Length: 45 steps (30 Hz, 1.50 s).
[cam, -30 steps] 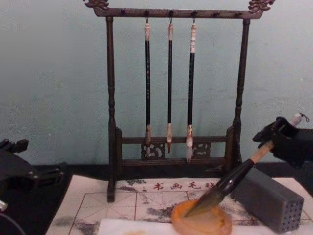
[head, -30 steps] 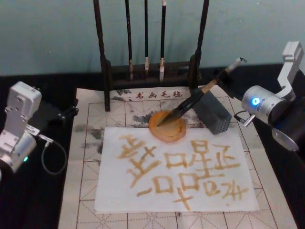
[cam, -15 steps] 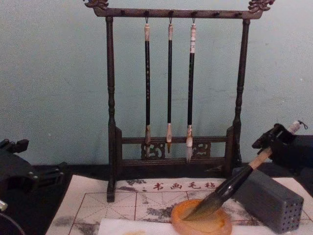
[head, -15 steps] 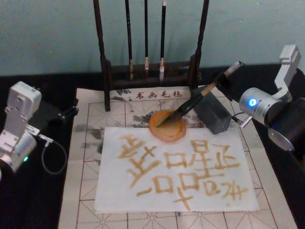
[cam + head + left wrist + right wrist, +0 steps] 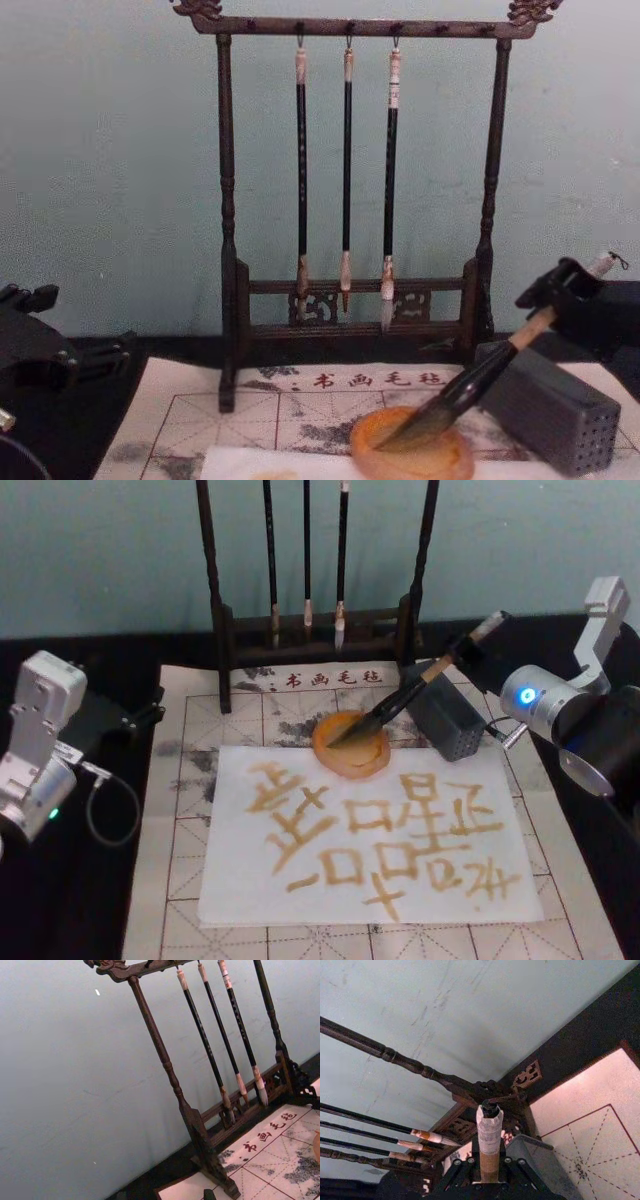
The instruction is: Pick up the brush from the inkstone, write on the paper, then place the brush back to its original position.
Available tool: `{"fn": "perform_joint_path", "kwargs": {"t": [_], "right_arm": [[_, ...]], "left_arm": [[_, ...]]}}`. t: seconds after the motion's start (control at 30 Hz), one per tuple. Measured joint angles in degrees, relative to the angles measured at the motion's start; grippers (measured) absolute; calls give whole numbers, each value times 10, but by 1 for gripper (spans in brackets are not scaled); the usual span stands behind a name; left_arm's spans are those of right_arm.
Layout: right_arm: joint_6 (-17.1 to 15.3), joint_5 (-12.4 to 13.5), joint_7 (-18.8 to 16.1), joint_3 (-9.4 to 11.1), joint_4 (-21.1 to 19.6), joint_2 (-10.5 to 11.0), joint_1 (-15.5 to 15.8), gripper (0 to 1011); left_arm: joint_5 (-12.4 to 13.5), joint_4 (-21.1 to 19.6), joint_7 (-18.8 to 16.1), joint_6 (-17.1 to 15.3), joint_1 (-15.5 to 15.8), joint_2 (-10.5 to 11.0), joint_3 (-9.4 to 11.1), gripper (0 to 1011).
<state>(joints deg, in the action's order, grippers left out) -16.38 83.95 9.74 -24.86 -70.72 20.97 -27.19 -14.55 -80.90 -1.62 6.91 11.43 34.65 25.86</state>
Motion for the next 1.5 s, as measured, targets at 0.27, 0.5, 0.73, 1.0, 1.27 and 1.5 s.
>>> {"fn": "perform_joint_path", "kwargs": {"t": [0.27, 0.5, 0.73, 1.0, 1.27, 1.5], "right_arm": [[-1, 0, 0, 1, 0, 0, 0, 218], [-1, 0, 0, 1, -1, 0, 0, 424], [-1, 0, -1, 2, -1, 0, 1, 661], [-2, 0, -1, 2, -1, 0, 1, 890], [-2, -1, -1, 2, -1, 0, 1, 1002], [1, 3, -9, -5, -8, 10, 5, 1002]], "left_arm": [[0, 0, 0, 0, 0, 0, 0, 1001], [0, 0, 0, 0, 0, 0, 0, 1001], [0, 0, 0, 0, 0, 0, 0, 1001], [0, 0, 0, 0, 0, 0, 0, 1001], [0, 0, 0, 0, 0, 0, 0, 1001], [0, 0, 0, 0, 0, 0, 0, 1001]]}}
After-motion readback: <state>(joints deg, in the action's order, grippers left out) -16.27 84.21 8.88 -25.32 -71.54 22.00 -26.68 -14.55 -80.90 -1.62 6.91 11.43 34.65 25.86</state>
